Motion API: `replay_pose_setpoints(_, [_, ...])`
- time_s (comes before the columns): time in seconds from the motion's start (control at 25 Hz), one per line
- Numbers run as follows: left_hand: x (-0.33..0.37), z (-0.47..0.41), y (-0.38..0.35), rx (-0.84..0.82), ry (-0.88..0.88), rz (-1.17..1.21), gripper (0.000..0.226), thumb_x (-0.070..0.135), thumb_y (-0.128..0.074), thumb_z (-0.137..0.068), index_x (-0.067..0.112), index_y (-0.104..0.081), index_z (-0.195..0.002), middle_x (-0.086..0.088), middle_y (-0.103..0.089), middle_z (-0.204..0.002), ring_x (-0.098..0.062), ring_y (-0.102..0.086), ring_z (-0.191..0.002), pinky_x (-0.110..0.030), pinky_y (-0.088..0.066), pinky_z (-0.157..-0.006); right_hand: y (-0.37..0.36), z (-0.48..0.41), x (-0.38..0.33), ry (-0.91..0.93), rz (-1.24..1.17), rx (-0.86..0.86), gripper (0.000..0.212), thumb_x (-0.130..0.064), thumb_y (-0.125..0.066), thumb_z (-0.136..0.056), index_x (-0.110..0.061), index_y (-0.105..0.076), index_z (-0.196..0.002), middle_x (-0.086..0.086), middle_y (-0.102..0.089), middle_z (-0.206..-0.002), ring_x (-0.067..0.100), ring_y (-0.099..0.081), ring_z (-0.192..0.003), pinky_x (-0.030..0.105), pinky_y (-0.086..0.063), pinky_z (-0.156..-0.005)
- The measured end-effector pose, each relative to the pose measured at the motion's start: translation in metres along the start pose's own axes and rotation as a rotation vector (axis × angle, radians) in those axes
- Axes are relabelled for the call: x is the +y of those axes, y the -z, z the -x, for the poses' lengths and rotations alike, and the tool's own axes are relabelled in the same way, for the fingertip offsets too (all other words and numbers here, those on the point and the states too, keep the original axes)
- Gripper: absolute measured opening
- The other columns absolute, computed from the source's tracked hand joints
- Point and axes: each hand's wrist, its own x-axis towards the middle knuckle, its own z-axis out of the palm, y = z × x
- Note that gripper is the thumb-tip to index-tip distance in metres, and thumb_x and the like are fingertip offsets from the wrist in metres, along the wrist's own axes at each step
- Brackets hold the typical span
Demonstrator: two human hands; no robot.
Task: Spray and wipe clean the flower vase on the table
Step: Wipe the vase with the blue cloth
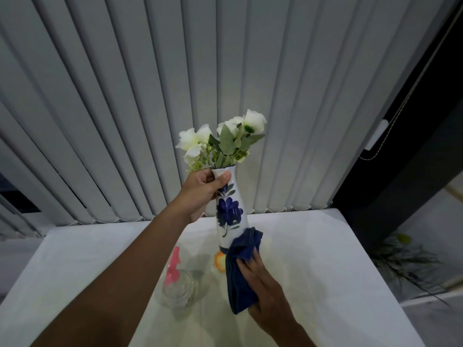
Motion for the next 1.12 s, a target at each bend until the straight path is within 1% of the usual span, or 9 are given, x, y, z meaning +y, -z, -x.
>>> replay_pose_setpoints(0.12, [0.003, -0.001, 0.001, 0.006, 0.009, 0.018, 0.009, 0.016, -0.069, -0.096, 0.011, -0.074, -0.102, 0.006, -0.078, -0.075, -0.01, -0.073, -0.074, -0.024, -0.058, -0.066, 0.003, 0.018, 0.021, -0.138, -0.018, 0.074, 0.055, 0.006, -0.056, -0.092, -0.008, -0.056, -0.145, 0.011, -0.049, -0.156, 0.025, -0.048, -0.142, 0.036, -0.042, -0.114])
replay_pose_setpoints(0.2, [0.006, -0.003, 0.004, -0.007, 0.014, 0.054, 0.011, 0.019, -0.068, -0.096, 0.012, -0.074, -0.102, 0.006, -0.077, -0.074, -0.012, -0.072, -0.078, -0.027, -0.058, -0.071, 0.005, 0.02, 0.022, -0.461, -0.286, 0.22, 0.06, 0.023, -0.055, -0.086, -0.01, -0.065, -0.135, 0.014, -0.075, -0.121, 0.025, -0.069, -0.097, 0.036, -0.055, -0.086])
replay_pose_setpoints(0.28, [0.009, -0.004, 0.006, -0.026, 0.002, 0.051, 0.012, 0.018, -0.068, -0.096, 0.011, -0.074, -0.104, 0.004, -0.078, -0.078, -0.013, -0.072, -0.08, -0.028, -0.058, -0.073, 0.011, 0.008, 0.014, -0.778, -0.529, 0.419, 0.043, 0.014, -0.059, -0.091, -0.017, -0.079, -0.113, 0.012, -0.074, -0.071, 0.019, -0.061, -0.06, 0.025, -0.053, -0.059])
replay_pose_setpoints(0.36, [0.008, -0.002, 0.007, -0.044, -0.004, 0.032, 0.012, 0.014, -0.067, -0.096, 0.01, -0.073, -0.106, 0.002, -0.079, -0.083, -0.012, -0.073, -0.078, -0.027, -0.059, -0.074, 0.02, -0.017, -0.001, -0.895, -0.607, 0.596, 0.017, -0.014, -0.066, -0.089, -0.024, -0.078, -0.083, 0.0, -0.068, -0.057, 0.016, -0.057, -0.055, 0.019, -0.049, -0.05])
replay_pose_setpoints(0.64, [-0.005, 0.012, -0.002, -0.168, 0.015, 0.009, 0.012, 0.008, -0.06, -0.1, 0.01, -0.071, -0.105, 0.006, -0.08, -0.085, -0.007, -0.074, -0.079, -0.021, -0.06, -0.075, 0.045, -0.111, -0.053, -0.539, -0.652, 0.622, 0.029, -0.021, -0.062, -0.09, -0.034, -0.076, -0.113, -0.015, -0.08, -0.101, 0.001, -0.073, -0.096, 0.01, -0.055, -0.077])
replay_pose_setpoints(0.84, [-0.001, 0.009, -0.006, -0.142, -0.023, 0.029, 0.013, 0.006, -0.059, -0.1, 0.009, -0.07, -0.107, 0.008, -0.08, -0.082, -0.003, -0.073, -0.075, -0.019, -0.059, -0.073, 0.018, -0.063, -0.042, -0.153, -0.427, 0.363, 0.064, 0.008, -0.057, -0.087, -0.014, -0.053, -0.146, 0.003, -0.047, -0.158, 0.02, -0.044, -0.146, 0.028, -0.046, -0.11])
replay_pose_setpoints(0.96, [-0.001, 0.005, 0.0, -0.131, -0.03, 0.035, 0.014, 0.008, -0.061, -0.099, 0.012, -0.071, -0.107, 0.009, -0.08, -0.085, -0.003, -0.073, -0.078, -0.02, -0.06, -0.075, 0.002, -0.035, -0.043, -0.528, -0.679, 0.424, 0.053, -0.021, -0.074, -0.087, -0.025, -0.063, -0.139, 0.005, -0.071, -0.132, 0.033, -0.069, -0.115, 0.05, -0.062, -0.087])
replay_pose_setpoints(1.04, [-0.005, 0.004, 0.003, -0.141, -0.014, 0.051, 0.015, 0.008, -0.061, -0.099, 0.013, -0.071, -0.108, 0.008, -0.081, -0.09, -0.004, -0.074, -0.083, -0.02, -0.059, -0.076, 0.0, -0.037, -0.051, -0.882, -0.948, 0.493, 0.051, -0.051, -0.083, -0.079, -0.028, -0.074, -0.123, 0.003, -0.081, -0.103, 0.027, -0.076, -0.087, 0.04, -0.064, -0.061])
replay_pose_setpoints(1.12, [-0.011, 0.003, 0.0, -0.153, -0.008, 0.064, 0.017, 0.008, -0.06, -0.1, 0.013, -0.071, -0.113, 0.006, -0.081, -0.097, -0.006, -0.075, -0.09, -0.02, -0.058, -0.079, 0.0, -0.046, -0.055, -1.017, -1.26, 0.591, 0.051, -0.048, -0.072, -0.083, -0.018, -0.071, -0.124, 0.008, -0.079, -0.113, 0.025, -0.077, -0.096, 0.034, -0.063, -0.065])
